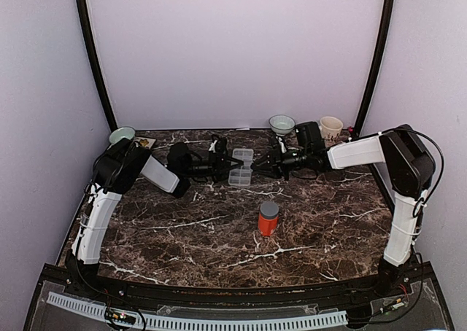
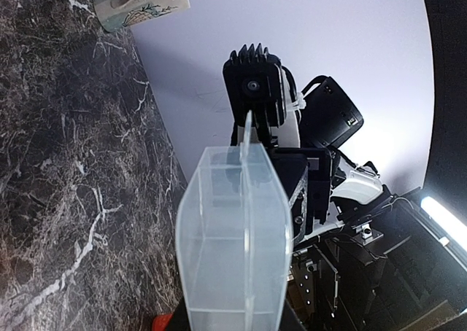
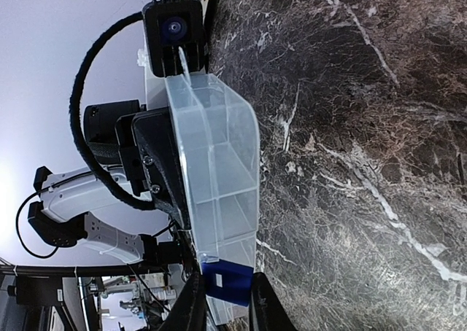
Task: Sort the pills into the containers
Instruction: Open the lid of the pill container, then pass from the left arm to the right
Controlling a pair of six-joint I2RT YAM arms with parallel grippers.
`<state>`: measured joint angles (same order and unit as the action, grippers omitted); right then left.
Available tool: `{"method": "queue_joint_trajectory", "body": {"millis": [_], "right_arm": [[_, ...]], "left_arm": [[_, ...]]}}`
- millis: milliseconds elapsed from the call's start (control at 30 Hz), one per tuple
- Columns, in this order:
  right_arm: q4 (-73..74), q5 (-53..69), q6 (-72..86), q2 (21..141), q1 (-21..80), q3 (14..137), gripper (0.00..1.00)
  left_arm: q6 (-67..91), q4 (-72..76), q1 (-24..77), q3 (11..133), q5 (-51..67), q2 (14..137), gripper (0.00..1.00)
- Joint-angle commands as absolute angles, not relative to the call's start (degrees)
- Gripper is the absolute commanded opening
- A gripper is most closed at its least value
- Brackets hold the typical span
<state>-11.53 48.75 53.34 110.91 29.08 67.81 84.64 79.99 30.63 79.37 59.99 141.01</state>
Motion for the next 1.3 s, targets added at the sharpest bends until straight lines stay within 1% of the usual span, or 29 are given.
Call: {"method": "queue_joint_trajectory", "body": {"millis": [0, 167, 267, 467, 767, 1067, 1267], "right_arm": [[-9.8, 48.5, 51.1, 109.7, 29.8, 69.4, 0.14], [-7.9, 47.8, 50.1, 109.6, 29.8, 69.6, 0.07], [-6.9, 47.5, 49.7, 110.0, 30.0, 69.9, 0.00], [-5.2, 47.1, 48.5, 111.0, 30.9, 71.3, 0.00], [-6.4, 47.5, 48.4, 112.5, 31.7, 71.9, 0.00], [-5.7, 47.3, 48.1, 113.7, 31.8, 72.2, 0.00], [-3.0, 46.2, 46.5, 114.4, 31.9, 72.9, 0.00]], "left_arm": [[82.5, 79.6, 30.9, 78.4, 60.0, 141.0, 0.15], [81.8, 79.4, 30.9, 77.3, 59.6, 141.1, 0.16], [81.2, 78.5, 30.9, 76.8, 59.5, 141.2, 0.18], [79.8, 77.0, 30.9, 75.9, 59.4, 141.4, 0.20], [79.4, 75.9, 31.0, 75.7, 59.8, 141.9, 0.20], [77.4, 72.2, 31.0, 74.9, 59.8, 141.7, 0.27], [75.8, 69.9, 31.0, 74.3, 59.8, 141.8, 0.34]]}}
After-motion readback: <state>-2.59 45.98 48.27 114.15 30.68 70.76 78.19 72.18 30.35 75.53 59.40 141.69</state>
